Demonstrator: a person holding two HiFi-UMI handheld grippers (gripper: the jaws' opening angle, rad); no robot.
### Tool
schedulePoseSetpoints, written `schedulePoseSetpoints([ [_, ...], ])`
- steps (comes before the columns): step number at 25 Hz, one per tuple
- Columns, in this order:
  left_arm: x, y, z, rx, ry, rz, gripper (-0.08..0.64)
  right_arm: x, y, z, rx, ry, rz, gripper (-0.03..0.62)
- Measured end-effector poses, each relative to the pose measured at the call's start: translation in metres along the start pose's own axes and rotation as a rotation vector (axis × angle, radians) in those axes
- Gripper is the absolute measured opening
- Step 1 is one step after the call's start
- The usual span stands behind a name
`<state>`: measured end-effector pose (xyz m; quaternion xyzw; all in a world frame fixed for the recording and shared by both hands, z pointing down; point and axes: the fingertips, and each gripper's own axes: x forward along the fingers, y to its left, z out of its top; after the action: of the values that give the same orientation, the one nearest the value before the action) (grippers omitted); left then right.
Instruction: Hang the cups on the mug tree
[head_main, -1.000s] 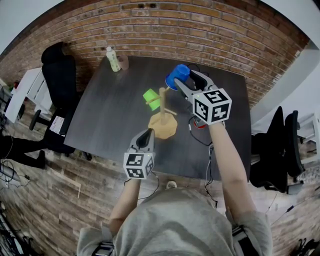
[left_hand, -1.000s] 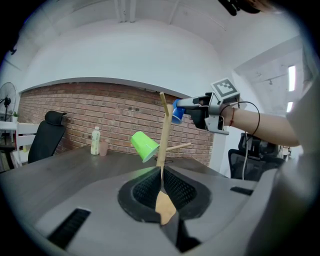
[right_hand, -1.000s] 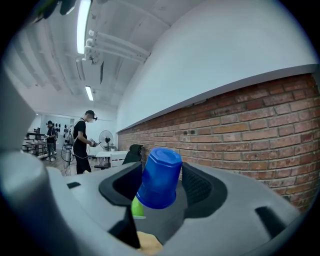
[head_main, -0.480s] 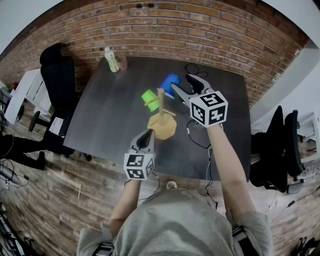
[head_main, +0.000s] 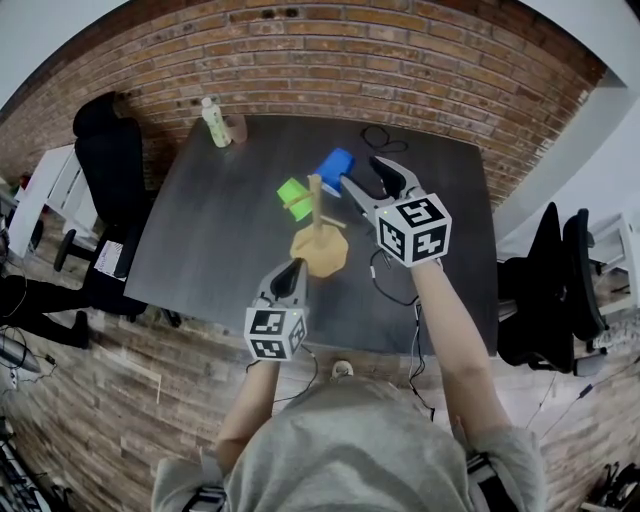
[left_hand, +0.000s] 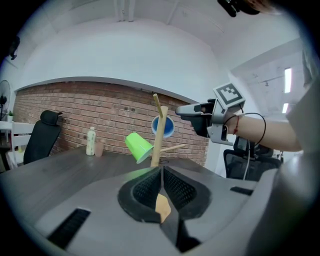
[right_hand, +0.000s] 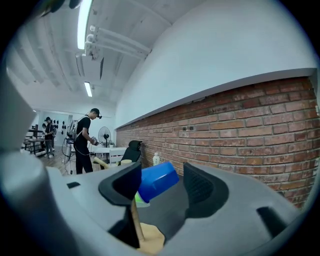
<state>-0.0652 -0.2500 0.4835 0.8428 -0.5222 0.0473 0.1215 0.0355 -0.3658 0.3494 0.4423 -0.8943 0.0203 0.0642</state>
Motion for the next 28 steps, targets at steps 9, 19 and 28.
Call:
schedulePoseSetpoints([
  [9,-0.013,-0.014,0.004,-0.004,-0.017,-0.042,0.017,-0.039,0.013,-0.019,-0.008,0.004,-0.071,0.241],
  [19,-0.013,-0.046,-0.009,0.006,0.008,-0.118,0.017,-0.087,0.008,-0.054,0.018,0.035,-0.167,0.238],
  [28,0.005,-0.070,-0.024,-0.004,0.035,-0.163,0.017,-0.107,-0.022,-0.093,0.050,0.059,-0.242,0.239],
])
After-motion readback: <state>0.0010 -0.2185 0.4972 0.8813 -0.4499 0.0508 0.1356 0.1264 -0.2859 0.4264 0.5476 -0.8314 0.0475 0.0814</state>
